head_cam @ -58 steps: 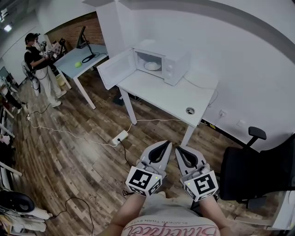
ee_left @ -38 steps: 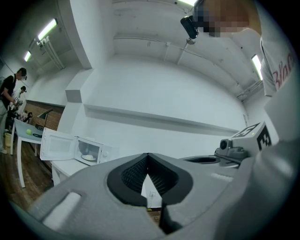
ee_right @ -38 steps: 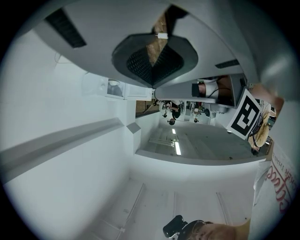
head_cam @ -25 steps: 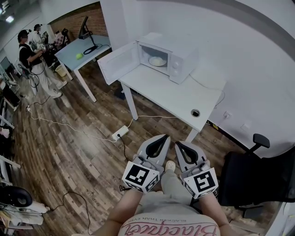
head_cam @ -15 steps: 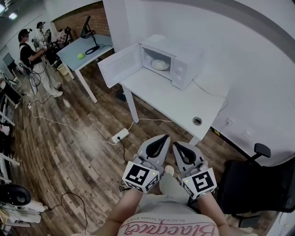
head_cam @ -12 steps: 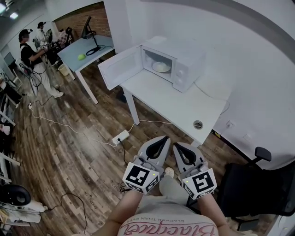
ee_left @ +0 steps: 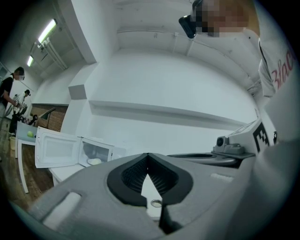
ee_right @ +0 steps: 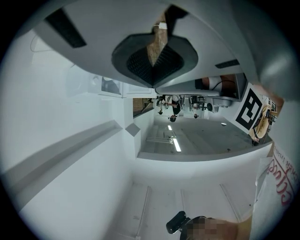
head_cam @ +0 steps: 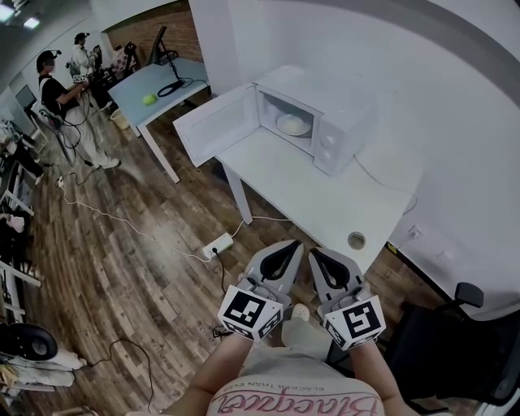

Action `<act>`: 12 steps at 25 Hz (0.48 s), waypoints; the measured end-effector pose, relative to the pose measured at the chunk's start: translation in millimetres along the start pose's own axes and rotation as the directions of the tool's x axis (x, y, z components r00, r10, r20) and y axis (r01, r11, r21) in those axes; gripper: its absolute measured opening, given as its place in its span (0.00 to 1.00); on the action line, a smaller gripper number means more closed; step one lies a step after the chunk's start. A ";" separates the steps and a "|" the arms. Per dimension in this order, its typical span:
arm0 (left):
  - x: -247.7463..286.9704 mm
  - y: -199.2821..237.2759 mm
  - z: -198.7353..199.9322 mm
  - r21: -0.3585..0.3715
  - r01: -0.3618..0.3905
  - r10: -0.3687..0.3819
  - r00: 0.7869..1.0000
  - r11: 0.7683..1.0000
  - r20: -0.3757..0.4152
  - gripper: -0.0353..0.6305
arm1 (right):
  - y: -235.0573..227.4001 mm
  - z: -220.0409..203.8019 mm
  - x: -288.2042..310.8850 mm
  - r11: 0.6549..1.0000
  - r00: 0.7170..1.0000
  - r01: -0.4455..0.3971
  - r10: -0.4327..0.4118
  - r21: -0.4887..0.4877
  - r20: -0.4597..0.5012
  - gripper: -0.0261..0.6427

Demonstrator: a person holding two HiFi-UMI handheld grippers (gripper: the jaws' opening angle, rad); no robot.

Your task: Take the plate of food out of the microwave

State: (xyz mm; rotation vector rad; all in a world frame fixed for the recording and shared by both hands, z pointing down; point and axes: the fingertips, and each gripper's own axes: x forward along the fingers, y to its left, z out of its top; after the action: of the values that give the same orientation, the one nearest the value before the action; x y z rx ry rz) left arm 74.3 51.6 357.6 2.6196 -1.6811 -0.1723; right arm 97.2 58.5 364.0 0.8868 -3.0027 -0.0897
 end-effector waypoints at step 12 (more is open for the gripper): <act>68.6 33.6 -1.2 0.000 -0.032 0.032 0.999 0.999 -0.012 0.06 | -64.5 -7.8 45.1 1.000 1.000 -0.017 0.018 0.018 -0.022 0.05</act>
State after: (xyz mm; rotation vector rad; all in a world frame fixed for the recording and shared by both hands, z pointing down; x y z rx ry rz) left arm 72.4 -24.8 355.9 2.5865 -1.7182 -0.1558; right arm 94.5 -20.4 367.7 0.8567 -2.9951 -0.0521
